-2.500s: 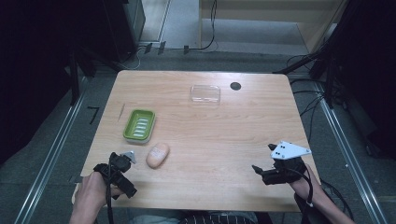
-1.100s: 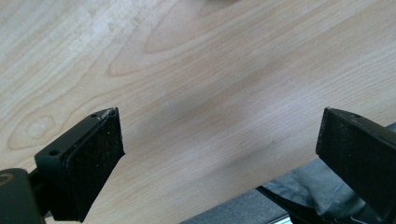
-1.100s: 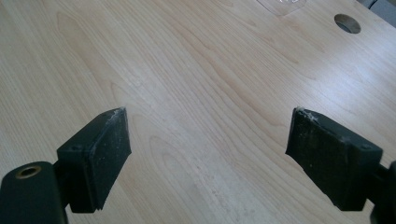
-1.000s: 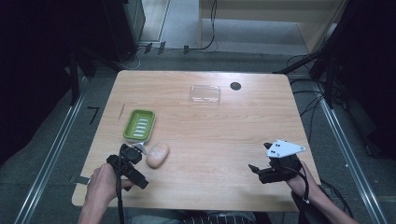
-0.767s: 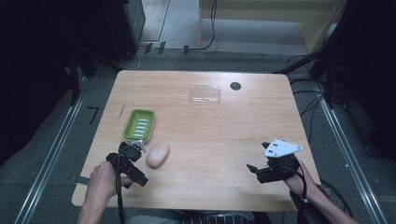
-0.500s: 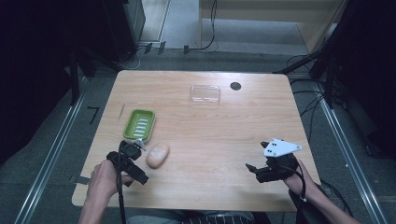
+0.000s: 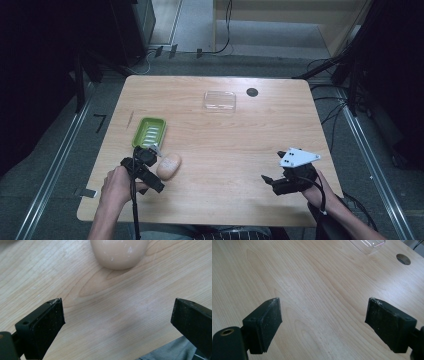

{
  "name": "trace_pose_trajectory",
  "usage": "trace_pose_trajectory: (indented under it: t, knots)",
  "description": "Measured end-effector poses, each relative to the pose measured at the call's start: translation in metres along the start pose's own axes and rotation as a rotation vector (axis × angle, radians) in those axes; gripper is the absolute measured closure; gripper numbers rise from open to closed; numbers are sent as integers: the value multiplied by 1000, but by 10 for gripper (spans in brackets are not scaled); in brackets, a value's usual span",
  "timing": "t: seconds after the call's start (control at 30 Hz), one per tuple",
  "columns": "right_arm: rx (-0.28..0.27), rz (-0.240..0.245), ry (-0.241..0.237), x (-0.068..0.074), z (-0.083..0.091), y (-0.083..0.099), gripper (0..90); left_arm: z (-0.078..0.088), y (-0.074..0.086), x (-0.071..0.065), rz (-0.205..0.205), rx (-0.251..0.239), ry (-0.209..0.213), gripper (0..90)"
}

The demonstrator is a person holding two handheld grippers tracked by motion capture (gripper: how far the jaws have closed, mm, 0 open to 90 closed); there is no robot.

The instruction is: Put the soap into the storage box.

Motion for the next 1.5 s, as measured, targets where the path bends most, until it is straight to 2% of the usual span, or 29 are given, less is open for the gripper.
trace_pose_trajectory:
  t: [0.13,0.33,0.87,1.5]
  knots:
    - [-1,0,0,0,0,0,136,0,-3,1,3,-5,0,0]
    - [-2,0,1,0,1,0,136,1,-12,1,-13,-12,5,0]
    - [-3,1,3,-1,1,1,136,-4,-37,1,-37,21,25,0]
    - [-5,-3,2,-1,2,1,136,-15,-57,6,-35,60,40,23]
Point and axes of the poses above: each handheld gripper's, and its own axes: z roughly backward along the jaws, y roughly out of its underside, x roughly to its left, the point moved 2 cm from there along -z, roughly forward along the jaws, and after that the axes turned 15 degrees about -z, right-handed, at the moved point
